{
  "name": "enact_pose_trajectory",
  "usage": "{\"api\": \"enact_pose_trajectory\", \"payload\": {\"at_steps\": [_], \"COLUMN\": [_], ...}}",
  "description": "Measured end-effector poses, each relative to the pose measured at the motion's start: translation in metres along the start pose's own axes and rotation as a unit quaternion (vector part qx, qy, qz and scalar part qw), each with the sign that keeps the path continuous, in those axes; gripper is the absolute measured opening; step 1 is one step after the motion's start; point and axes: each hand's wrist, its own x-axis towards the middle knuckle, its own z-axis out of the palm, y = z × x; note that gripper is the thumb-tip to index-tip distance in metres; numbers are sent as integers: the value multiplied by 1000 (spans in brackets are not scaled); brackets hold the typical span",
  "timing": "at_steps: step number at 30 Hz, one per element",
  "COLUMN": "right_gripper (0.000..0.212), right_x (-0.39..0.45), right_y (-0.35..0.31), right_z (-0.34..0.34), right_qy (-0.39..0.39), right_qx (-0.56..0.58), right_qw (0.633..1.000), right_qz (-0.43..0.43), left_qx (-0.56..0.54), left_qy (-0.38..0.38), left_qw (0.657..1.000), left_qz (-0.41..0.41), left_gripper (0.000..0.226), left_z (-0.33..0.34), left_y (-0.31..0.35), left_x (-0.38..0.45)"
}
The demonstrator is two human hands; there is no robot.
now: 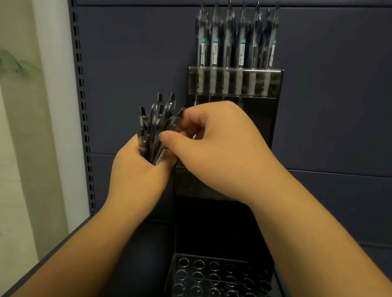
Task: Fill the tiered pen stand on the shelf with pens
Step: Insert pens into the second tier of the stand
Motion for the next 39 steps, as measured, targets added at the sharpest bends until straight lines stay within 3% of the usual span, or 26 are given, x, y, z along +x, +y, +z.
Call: {"api": "enact_pose_trajectory", "payload": {"at_steps": [5,17,29,39], "right_gripper": [19,17,16,21], "right_x": [2,3,3,3], "right_y": [3,3,2,13], "right_z": [-4,-1,-1,-61], "right_qy": [-19,5,38,216], "right_qx": [65,84,101,164], "right_qw": [997,996,994,962], "right_qz": [29,32,35,28], "left_qx": [-12,4,44,89], "left_qy": [-1,-60,-71,-26], "left_qw": [1000,997,996,992], "left_qz": [-15,-46,-38,-83], "left_gripper": [8,6,10,24], "left_z": [1,-5,-7,-4], "left_y": [-1,-6,-15,-40], "left_x": [2,9,15,16]}}
